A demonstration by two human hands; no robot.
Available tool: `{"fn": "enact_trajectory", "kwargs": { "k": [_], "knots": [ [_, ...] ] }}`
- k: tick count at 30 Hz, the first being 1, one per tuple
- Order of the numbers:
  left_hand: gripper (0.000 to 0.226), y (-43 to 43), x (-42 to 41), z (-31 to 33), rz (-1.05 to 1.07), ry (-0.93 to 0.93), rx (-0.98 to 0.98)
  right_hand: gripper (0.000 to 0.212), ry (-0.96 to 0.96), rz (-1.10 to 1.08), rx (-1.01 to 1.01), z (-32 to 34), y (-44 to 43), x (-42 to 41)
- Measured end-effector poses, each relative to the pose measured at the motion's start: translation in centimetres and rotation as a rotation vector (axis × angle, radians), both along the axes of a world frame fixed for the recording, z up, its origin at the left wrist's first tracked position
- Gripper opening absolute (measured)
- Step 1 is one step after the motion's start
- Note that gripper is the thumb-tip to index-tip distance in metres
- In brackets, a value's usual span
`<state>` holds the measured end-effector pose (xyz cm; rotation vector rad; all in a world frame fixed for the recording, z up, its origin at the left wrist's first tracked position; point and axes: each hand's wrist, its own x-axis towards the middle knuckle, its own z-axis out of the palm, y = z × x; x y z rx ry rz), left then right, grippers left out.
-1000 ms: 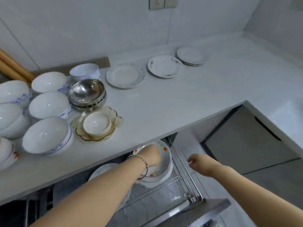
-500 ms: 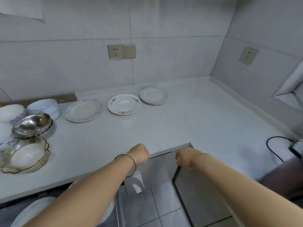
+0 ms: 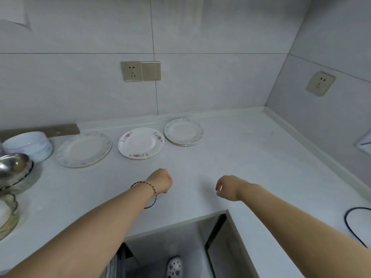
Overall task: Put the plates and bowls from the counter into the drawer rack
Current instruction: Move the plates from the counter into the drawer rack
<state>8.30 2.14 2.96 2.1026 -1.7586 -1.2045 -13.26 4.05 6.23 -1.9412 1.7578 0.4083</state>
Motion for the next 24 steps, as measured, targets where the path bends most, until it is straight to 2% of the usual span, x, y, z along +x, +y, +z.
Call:
{"fn": "enact_trajectory", "kwargs": {
  "k": [7,12,15,17,19,22,24],
  "knots": [
    [0.011,-13.5,0.8,-1.6,0.081,0.063,0.033,0.038,-0.048,-0.103,0.036,-1.5,-14.5,-1.1],
    [0.027,-22.0,2.2,-2.6,0.11,0.027,0.016,0.038,-0.076,-0.261,0.049,-3.7,-23.3,-1.9],
    [0.015,-26.2,3.0,-3.3,0.111,-0.017,0.006,0.037,-0.094,-0.314,0.088,-5.7,-27.9,-1.8],
    [0.022,-28.9,3.2,-3.7,0.143,-0.021,0.004,0.036,-0.121,-0.383,0.147,-7.1,-30.9,-1.5],
    [0.016,-31.6,3.1,-4.2,0.189,-0.03,0.019,0.035,-0.172,-0.474,0.21,-9.0,-33.9,-1.3],
    [0.032,-36.0,2.7,-6.0,0.253,-0.04,0.06,0.032,-0.267,-0.603,0.204,-11.7,-38.0,-0.7],
    [0.038,-38.6,2.3,-7.5,0.283,-0.057,0.082,0.044,-0.266,-0.621,0.139,-13.9,-40.2,-0.5]
  ]
}}
